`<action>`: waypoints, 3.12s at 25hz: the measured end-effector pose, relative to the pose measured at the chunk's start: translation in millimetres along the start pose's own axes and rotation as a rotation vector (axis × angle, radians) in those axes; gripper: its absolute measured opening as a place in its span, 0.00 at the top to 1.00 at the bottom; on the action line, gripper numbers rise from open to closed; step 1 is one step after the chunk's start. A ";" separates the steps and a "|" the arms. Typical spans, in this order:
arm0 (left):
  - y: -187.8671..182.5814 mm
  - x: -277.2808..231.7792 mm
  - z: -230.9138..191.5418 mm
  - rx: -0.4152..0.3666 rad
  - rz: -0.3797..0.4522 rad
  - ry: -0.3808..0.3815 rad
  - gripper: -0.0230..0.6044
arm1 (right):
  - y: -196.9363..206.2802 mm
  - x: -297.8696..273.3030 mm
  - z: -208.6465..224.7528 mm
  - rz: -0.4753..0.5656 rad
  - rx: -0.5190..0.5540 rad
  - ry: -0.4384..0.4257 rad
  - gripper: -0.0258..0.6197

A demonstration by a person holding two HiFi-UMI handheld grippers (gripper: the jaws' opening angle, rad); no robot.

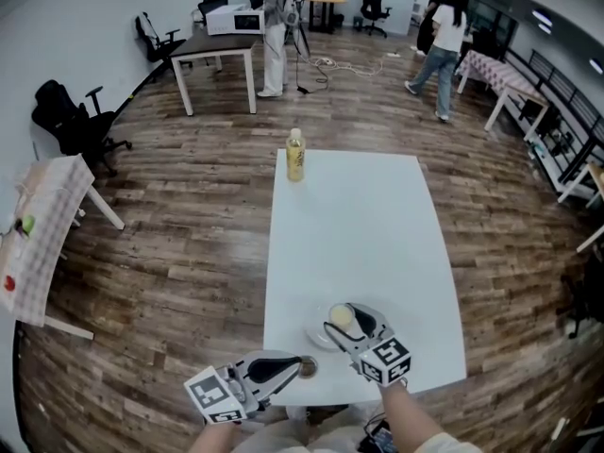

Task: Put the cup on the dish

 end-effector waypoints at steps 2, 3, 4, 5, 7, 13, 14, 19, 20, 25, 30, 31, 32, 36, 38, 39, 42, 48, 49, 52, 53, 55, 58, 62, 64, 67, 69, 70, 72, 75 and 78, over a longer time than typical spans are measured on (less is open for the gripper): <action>5.9 -2.1 -10.2 0.019 0.000 -0.005 0.96 | 8.4 -4.8 3.4 -0.016 -0.011 0.009 0.53; 8.6 -2.4 -14.8 0.026 -0.001 -0.007 0.96 | 12.9 -8.1 4.7 -0.025 -0.017 0.012 0.53; 11.2 -2.8 -18.2 0.033 -0.002 -0.009 0.96 | 18.0 -11.2 5.7 -0.036 -0.021 0.013 0.53; 13.6 -3.7 -20.2 0.040 -0.003 -0.011 0.96 | 23.1 -13.6 6.8 -0.047 -0.025 0.012 0.53; 17.8 -7.3 -20.3 0.049 -0.009 -0.012 0.96 | 31.7 -15.7 9.5 -0.069 -0.034 0.009 0.53; 26.2 -10.2 -19.9 0.056 -0.039 -0.008 0.96 | 44.5 -26.6 17.7 -0.086 -0.045 0.022 0.53; 27.8 -10.2 -21.3 0.060 -0.041 -0.011 0.96 | 45.2 -28.7 19.1 -0.088 -0.047 0.025 0.53; 34.8 -8.0 -25.1 0.085 -0.042 -0.025 0.96 | 54.0 -36.3 23.3 -0.107 -0.034 0.043 0.53; 35.5 -7.7 -25.5 0.088 -0.042 -0.025 0.96 | 55.8 -37.8 23.9 -0.112 -0.031 0.047 0.53; 36.2 -9.8 -24.5 0.092 -0.043 -0.022 0.96 | 61.5 -42.0 22.8 -0.130 -0.004 0.052 0.53; 36.8 -10.3 -23.3 0.090 -0.049 -0.020 0.96 | 68.9 -40.0 23.4 -0.143 0.005 0.064 0.53; 37.3 -10.1 -23.5 0.090 -0.050 -0.021 0.96 | 70.1 -39.9 23.6 -0.141 0.005 0.065 0.53; 37.6 -9.6 -23.6 0.091 -0.050 -0.022 0.96 | 70.4 -40.0 23.2 -0.139 0.005 0.064 0.53; 37.4 -8.2 -23.0 0.095 -0.052 -0.020 0.96 | 68.2 -38.3 20.6 -0.131 0.009 0.066 0.53; 39.2 -7.7 -24.0 0.094 -0.055 -0.018 0.96 | 69.8 -35.8 20.9 -0.132 0.012 0.070 0.53; 38.8 -8.6 -24.2 0.092 -0.054 -0.017 0.96 | 71.2 -34.2 21.3 -0.136 0.017 0.070 0.53; 35.6 -11.8 -24.2 0.088 -0.046 -0.017 0.96 | 75.4 -29.7 22.2 -0.149 0.057 0.071 0.53; 34.3 -13.1 -22.2 0.084 -0.044 -0.011 0.96 | 76.7 -29.0 22.2 -0.158 0.062 0.077 0.53; 34.3 -12.6 -22.2 0.083 -0.044 -0.010 0.96 | 77.0 -29.2 21.5 -0.156 0.061 0.076 0.53; 33.8 -11.0 -22.7 0.079 -0.043 -0.011 0.96 | 76.5 -28.1 20.9 -0.153 0.067 0.076 0.53; 33.3 -10.8 -22.8 0.078 -0.043 -0.012 0.96 | 75.5 -27.1 21.4 -0.151 0.070 0.079 0.53; 31.8 -10.9 -22.8 0.076 -0.043 -0.013 0.96 | 72.2 -24.3 21.9 -0.144 0.070 0.082 0.53; 31.4 -11.2 -21.5 0.074 -0.044 -0.014 0.96 | 68.1 -17.6 20.3 -0.135 0.069 0.081 0.52; 31.3 -13.5 -20.0 0.066 -0.043 -0.011 0.96 | 57.6 -5.9 18.6 -0.124 0.067 0.091 0.52; 29.4 -14.9 -18.6 0.060 -0.041 -0.007 0.96 | 52.8 -0.5 17.8 -0.108 0.064 0.098 0.52; 26.0 -14.9 -17.1 0.053 -0.042 0.002 0.96 | 39.6 6.0 13.7 -0.061 0.058 0.109 0.52; 23.9 -16.3 -15.5 0.050 -0.043 0.008 0.96 | 30.0 12.2 9.2 -0.046 0.051 0.108 0.52; 22.7 -17.2 -14.7 0.048 -0.041 0.010 0.96 | 26.0 15.4 7.0 -0.039 0.047 0.104 0.52; 20.6 -18.2 -13.4 0.043 -0.038 0.013 0.96 | 19.0 21.6 2.9 -0.024 0.043 0.098 0.52; 18.6 -18.2 -10.7 0.036 -0.036 0.016 0.96 | 9.6 31.6 -2.8 -0.013 0.039 0.098 0.52; 15.3 -18.2 -9.0 0.026 -0.034 0.017 0.96 | 1.3 39.8 -4.9 0.012 0.053 0.098 0.53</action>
Point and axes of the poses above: the fingertips, and each gripper's own axes: x backward along the fingers, z to its right, y out of its underside, the point moved 2 cm from there along x, backward along the fingers, and after that the axes turned 4 degrees about z, right-handed, at the moved point
